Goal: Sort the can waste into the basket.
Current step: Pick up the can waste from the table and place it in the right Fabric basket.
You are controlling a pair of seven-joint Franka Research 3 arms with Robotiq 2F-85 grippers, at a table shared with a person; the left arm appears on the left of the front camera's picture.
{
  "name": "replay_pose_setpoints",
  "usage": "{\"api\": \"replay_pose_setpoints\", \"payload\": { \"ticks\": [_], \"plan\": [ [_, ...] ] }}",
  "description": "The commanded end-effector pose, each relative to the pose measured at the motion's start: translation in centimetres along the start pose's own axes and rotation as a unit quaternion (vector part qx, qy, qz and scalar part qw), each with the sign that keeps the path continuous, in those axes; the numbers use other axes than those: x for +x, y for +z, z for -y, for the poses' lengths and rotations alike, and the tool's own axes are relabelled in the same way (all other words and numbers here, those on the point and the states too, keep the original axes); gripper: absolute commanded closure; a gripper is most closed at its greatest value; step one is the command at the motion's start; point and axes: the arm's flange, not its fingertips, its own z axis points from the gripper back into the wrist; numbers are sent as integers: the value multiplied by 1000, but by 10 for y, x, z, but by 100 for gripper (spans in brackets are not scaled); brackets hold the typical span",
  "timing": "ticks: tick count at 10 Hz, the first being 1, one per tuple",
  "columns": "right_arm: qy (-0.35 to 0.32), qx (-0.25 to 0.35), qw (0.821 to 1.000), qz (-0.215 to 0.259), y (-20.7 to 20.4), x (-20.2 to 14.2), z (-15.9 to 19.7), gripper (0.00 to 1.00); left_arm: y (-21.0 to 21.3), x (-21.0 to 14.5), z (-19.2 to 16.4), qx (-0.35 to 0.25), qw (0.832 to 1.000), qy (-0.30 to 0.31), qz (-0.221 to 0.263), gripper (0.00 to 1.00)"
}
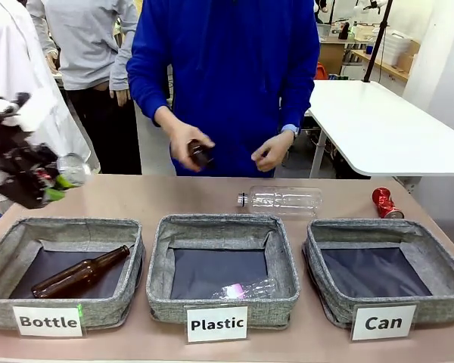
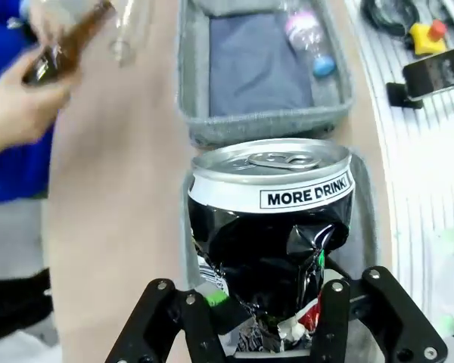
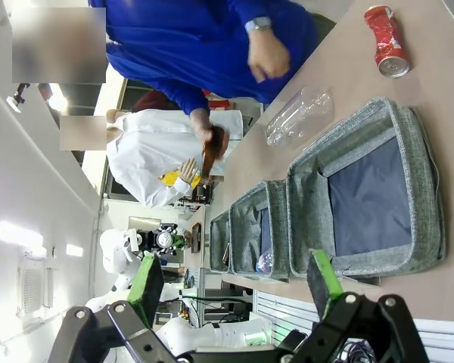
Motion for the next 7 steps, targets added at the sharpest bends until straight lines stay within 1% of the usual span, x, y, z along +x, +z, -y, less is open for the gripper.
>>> {"api": "replay_pose_setpoints", "payload": {
  "ticks": [1,2,3,4,5,6,7],
  "plan": [
    [13,12,1000,7,0,1,-1,0,4,27,-29,-39,998,-56,-14,100],
    [13,12,1000,7,0,1,-1,0,41,-7,-13,-25,998,-55,-3,100],
    [13,12,1000,7,0,1,-1,0,92,-58,28,0,999,-40,7,100],
    [13,12,1000,7,0,1,-1,0,130,-105,83,17,999,-41,12,100],
    [13,12,1000,7,0,1,-1,0,156,-141,135,54,998,-24,28,100],
    [13,12,1000,7,0,1,-1,0,169,-160,171,91,995,9,38,100],
    [13,12,1000,7,0,1,-1,0,175,-183,198,121,990,-2,76,100]
  ]
}}
